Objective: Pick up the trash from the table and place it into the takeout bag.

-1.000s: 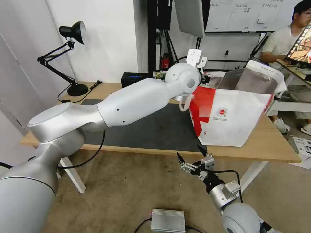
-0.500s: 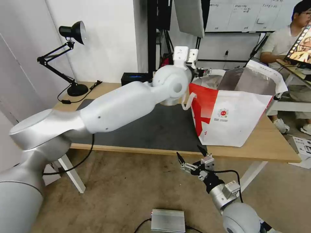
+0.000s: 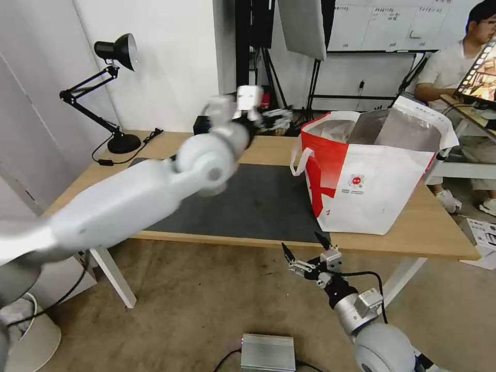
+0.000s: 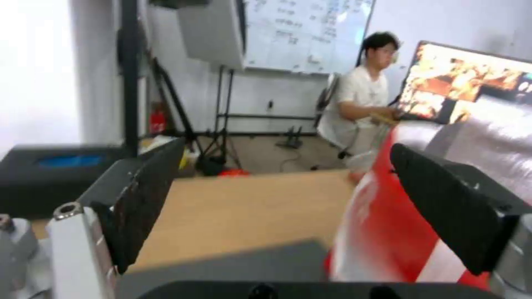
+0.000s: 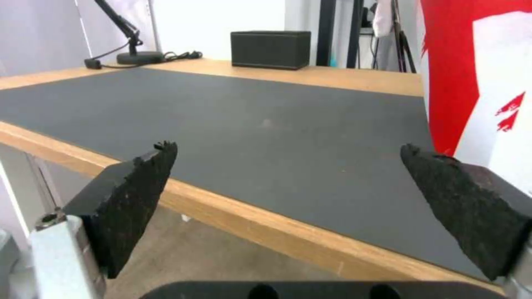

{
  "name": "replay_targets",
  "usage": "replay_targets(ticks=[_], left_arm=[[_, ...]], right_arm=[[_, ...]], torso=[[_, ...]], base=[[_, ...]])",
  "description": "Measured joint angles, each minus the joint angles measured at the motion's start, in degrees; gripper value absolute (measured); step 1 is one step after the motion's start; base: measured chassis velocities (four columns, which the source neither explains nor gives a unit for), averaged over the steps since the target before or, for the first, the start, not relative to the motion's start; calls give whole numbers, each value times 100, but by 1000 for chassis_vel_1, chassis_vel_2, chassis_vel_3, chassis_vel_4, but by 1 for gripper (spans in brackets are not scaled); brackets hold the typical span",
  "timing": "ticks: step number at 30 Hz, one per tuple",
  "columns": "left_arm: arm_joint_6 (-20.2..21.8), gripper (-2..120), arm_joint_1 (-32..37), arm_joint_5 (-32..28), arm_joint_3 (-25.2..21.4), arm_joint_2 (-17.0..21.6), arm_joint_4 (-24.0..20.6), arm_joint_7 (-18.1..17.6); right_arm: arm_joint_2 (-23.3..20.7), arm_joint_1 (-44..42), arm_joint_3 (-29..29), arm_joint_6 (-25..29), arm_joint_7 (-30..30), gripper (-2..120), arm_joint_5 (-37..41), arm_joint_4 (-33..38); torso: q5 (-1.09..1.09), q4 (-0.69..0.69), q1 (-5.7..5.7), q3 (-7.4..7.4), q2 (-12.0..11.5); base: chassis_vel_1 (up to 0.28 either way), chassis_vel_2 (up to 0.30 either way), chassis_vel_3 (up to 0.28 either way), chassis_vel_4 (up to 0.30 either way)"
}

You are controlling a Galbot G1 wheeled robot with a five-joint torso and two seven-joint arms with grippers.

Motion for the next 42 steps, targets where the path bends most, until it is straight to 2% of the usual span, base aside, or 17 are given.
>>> replay_targets(ticks=[3, 4, 7, 8, 11, 12, 14, 15, 16, 18, 19, 21, 22, 23, 28, 34, 42], left_arm=[[-208, 100, 903, 247, -686, 380, -239, 250], [-208, 100, 903, 247, -686, 380, -239, 250], [-349, 100, 1780, 436, -1400, 617, -416, 450], [-349, 100, 1780, 436, -1400, 617, -416, 450], [-471, 100, 2857, 622, -2204, 789, -599, 670], [-471, 100, 2857, 622, -2204, 789, -599, 670], [-519, 100, 3705, 774, -2914, 877, -779, 821], [-519, 100, 3705, 774, -2914, 877, -779, 821], [-628, 100, 4157, 925, -3262, 909, -842, 908], [-948, 100, 4768, 1436, -3526, 931, -852, 1047], [-948, 100, 4768, 1436, -3526, 931, -852, 1047], [-1275, 100, 5338, 2095, -3760, 936, -854, 1245], [-1499, 100, 5676, 2466, -3851, 851, -827, 1392], [-1499, 100, 5676, 2466, -3851, 851, -827, 1392], [-2002, 100, 6225, 3406, -3936, 388, -658, 1581], [-2072, 100, 6571, 3966, -4050, -76, -610, 1545], [-1961, 100, 7124, 4188, -4221, -335, -541, 1083]], right_arm=[[0, 0, 0, 0, 0, 100, 0, 0], [0, 0, 0, 0, 0, 100, 0, 0], [0, 0, 0, 0, 0, 100, 0, 0], [0, 0, 0, 0, 0, 100, 0, 0], [0, 1, 0, 0, 0, 100, 0, 0], [0, 1, 0, 0, 0, 100, 0, 0], [-1, 0, 0, 0, 0, 100, 0, 0], [-1, 0, 0, 0, 0, 100, 0, 0], [0, 0, 0, 0, 0, 100, 0, 0], [-1, 0, 0, 0, 0, 100, 0, 0], [-1, 0, 0, 0, 0, 100, 0, 0], [0, 0, 0, 0, 0, 100, 0, 0], [-1, 0, 0, 0, 0, 100, 0, 0], [-1, 0, 0, 0, 0, 100, 0, 0], [0, 0, 0, 0, 0, 100, 0, 0], [0, 0, 0, 0, 0, 100, 0, 0], [0, 0, 0, 0, 0, 100, 0, 0]], torso=[[-1, 1, -1, 0, 0], [-1, 1, -1, 0, 0], [3, 0, -1, 0, 0], [3, 0, -1, 0, 0], [3, -1, 0, 0, 0], [3, -1, 0, 0, 0], [0, 1, -1, 0, 0], [0, 1, -1, 0, 0], [6, 1, -1, -1, 1], [-3, 1, -1, 0, 0], [-3, 1, -1, 0, 0], [9, -1, -1, 0, 0], [2, 1, -1, 0, 0], [2, 1, -1, 0, 0], [2, -1, 0, 0, 0], [4, -1, 0, 0, 0], [4, 0, -1, 0, 1]], base=[[0, 0, 0, 0], [0, 0, 0, 0], [0, 0, 0, 0], [0, 0, 0, 0], [0, 0, 0, 0], [0, 0, 0, 0], [0, 0, 0, 0], [0, 0, 0, 0], [0, 0, 0, 0], [0, 0, 0, 0], [0, 0, 0, 0], [0, 0, 0, 0], [0, 0, 0, 0], [0, 0, 0, 0], [0, 0, 0, 0], [0, 0, 0, 0], [0, 0, 0, 0]])
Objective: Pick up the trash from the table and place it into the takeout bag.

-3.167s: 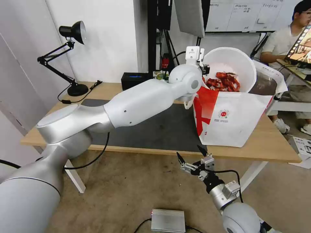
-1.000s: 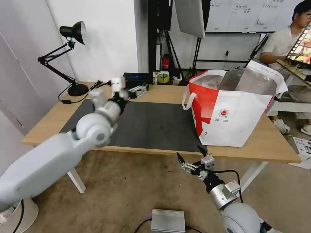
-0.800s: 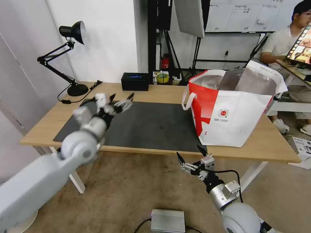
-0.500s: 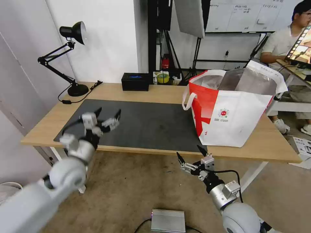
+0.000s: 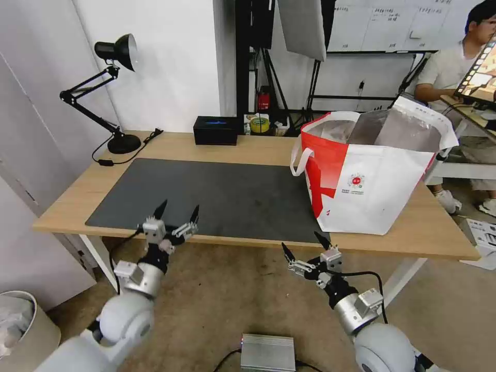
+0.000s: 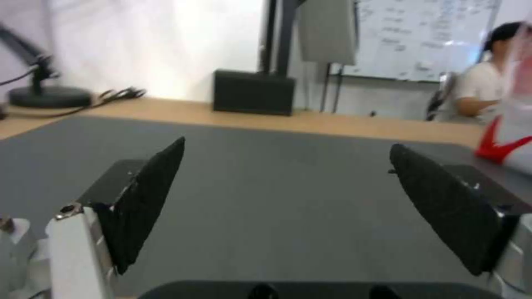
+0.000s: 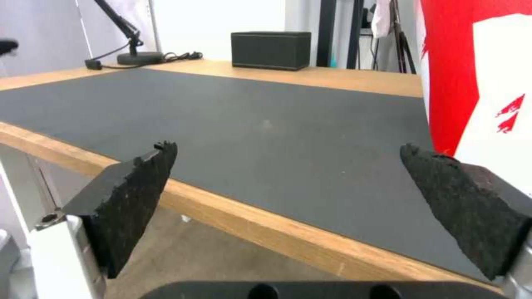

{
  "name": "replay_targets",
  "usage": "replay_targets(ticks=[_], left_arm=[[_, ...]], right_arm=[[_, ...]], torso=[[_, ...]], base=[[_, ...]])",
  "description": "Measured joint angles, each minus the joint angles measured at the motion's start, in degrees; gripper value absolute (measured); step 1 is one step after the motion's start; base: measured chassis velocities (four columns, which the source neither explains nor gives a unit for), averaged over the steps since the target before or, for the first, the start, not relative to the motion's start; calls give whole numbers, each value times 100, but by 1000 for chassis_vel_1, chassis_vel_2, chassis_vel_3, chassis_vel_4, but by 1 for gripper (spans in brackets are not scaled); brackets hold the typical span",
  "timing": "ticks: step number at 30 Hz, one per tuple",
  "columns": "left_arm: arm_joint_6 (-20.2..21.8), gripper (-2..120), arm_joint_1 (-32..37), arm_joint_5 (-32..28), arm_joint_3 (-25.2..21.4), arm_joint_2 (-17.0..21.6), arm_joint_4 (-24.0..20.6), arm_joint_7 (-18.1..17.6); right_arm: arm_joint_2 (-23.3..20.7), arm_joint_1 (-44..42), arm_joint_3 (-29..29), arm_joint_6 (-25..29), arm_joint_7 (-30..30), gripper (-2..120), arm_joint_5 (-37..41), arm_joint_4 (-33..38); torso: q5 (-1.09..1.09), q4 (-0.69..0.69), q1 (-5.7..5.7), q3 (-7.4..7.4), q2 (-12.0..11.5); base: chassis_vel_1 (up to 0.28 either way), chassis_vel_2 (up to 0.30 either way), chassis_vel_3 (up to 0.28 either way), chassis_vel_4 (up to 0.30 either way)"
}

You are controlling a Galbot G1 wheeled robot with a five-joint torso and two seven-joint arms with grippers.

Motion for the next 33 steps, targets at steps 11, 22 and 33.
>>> replay_targets(ticks=[11, 22, 33], left_arm=[[108, 100, 255, 119, -102, -50, 43, -161], [119, 100, 489, 219, -279, -67, -37, -182], [124, 100, 480, 212, -277, -59, -42, -179]], right_arm=[[0, 0, 0, 0, 0, 100, 0, 0], [0, 0, 0, 0, 0, 100, 0, 0], [0, 0, 0, 0, 0, 100, 0, 0]], torso=[[0, -1, 0, 0, 0], [0, -1, 0, 0, 0], [0, -1, 1, 0, 0]], base=[[0, 0, 0, 0], [0, 0, 0, 0], [0, 0, 0, 0]])
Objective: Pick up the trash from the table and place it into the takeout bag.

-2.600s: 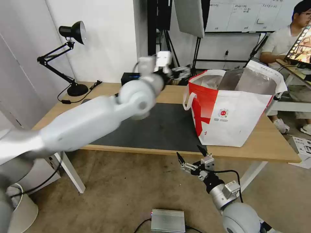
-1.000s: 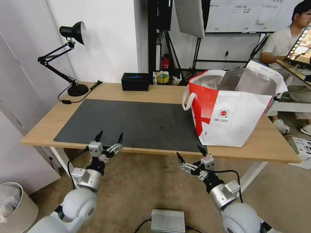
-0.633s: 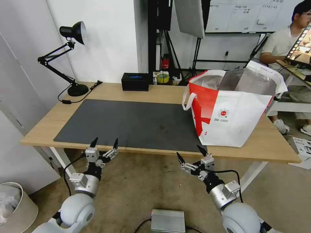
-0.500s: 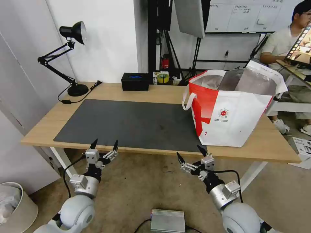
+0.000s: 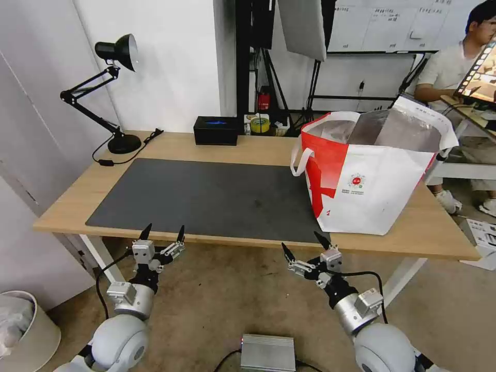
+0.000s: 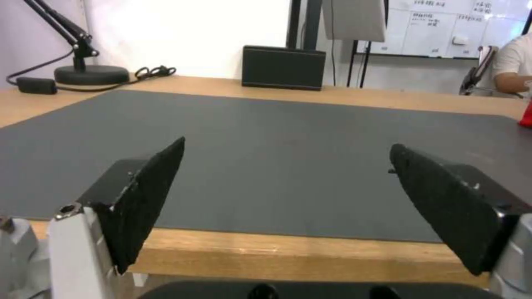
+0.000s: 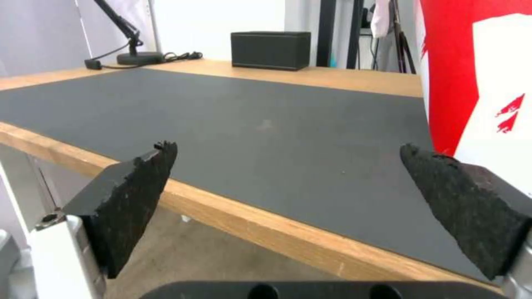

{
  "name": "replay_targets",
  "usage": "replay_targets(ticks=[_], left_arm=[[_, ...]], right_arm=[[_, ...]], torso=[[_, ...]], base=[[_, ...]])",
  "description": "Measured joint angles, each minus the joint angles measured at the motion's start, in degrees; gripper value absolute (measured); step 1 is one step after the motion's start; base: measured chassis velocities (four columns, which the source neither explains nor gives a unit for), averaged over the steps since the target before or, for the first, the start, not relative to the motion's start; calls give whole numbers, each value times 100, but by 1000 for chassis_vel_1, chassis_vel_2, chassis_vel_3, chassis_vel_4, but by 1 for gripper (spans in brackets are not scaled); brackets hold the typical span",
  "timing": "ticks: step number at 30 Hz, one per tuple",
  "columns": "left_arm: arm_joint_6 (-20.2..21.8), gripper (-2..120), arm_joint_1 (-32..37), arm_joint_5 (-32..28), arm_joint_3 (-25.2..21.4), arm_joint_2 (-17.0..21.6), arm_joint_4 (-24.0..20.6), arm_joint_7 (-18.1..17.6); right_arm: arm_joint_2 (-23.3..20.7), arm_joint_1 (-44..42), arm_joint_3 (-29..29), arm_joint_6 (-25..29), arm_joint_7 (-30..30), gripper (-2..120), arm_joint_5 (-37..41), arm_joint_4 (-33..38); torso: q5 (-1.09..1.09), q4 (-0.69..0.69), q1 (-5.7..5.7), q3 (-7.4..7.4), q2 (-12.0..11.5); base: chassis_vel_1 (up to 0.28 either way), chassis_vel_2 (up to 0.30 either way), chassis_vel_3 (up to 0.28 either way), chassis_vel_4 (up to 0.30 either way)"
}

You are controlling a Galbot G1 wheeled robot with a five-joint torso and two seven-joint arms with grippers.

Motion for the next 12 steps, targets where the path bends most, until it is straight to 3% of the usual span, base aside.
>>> replay_targets(ticks=[12], left_arm=[[3, 100, -6, -6, 7, 5, -3, 4]], right_arm=[[0, 0, 0, 0, 0, 100, 0, 0]], torso=[[0, 0, 0, 0, 0]], base=[[0, 0, 0, 0]])
